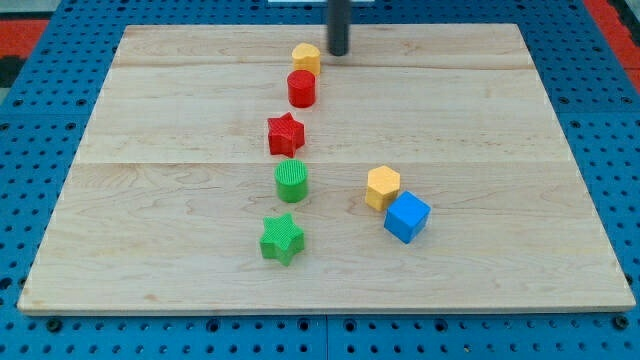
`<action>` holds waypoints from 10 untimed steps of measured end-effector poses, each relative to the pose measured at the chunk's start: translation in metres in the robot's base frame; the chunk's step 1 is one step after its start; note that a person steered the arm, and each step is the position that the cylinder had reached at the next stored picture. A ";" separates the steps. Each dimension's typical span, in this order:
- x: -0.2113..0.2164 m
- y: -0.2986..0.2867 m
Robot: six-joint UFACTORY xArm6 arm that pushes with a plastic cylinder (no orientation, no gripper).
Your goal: Slide the yellow hexagon to the top of the yellow heart
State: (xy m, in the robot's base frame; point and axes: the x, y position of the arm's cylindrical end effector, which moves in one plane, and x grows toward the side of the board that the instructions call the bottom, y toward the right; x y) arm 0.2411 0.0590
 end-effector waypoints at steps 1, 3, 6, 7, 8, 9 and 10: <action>0.061 0.091; 0.259 0.162; 0.328 0.076; 0.295 0.040; 0.264 -0.001; 0.244 -0.029; 0.232 -0.044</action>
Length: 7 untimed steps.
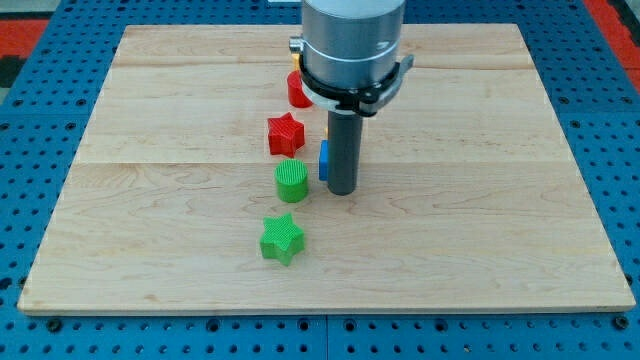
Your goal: Slide the yellow hexagon to the top of the yellow heart
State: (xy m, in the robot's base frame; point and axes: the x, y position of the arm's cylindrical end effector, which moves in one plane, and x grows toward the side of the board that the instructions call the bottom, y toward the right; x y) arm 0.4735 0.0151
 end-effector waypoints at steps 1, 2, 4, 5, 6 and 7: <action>0.000 0.003; 0.002 0.002; -0.015 -0.029; -0.030 -0.038; -0.049 -0.033; -0.063 -0.019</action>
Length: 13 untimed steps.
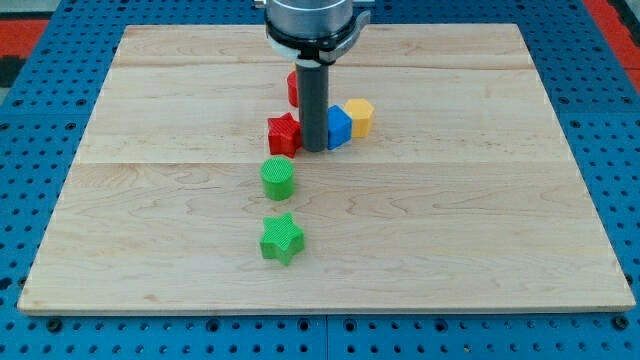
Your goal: Slide the yellow hexagon to the top of the yellow heart
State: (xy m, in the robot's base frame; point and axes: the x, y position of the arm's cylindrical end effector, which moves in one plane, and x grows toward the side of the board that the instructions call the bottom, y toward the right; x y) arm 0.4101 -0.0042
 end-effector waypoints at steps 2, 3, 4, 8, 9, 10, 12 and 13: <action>-0.006 0.056; -0.007 0.083; -0.025 0.088; -0.113 0.174; -0.127 0.124; -0.126 0.092; -0.145 0.036; -0.168 0.017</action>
State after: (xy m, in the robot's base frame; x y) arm 0.2424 0.0128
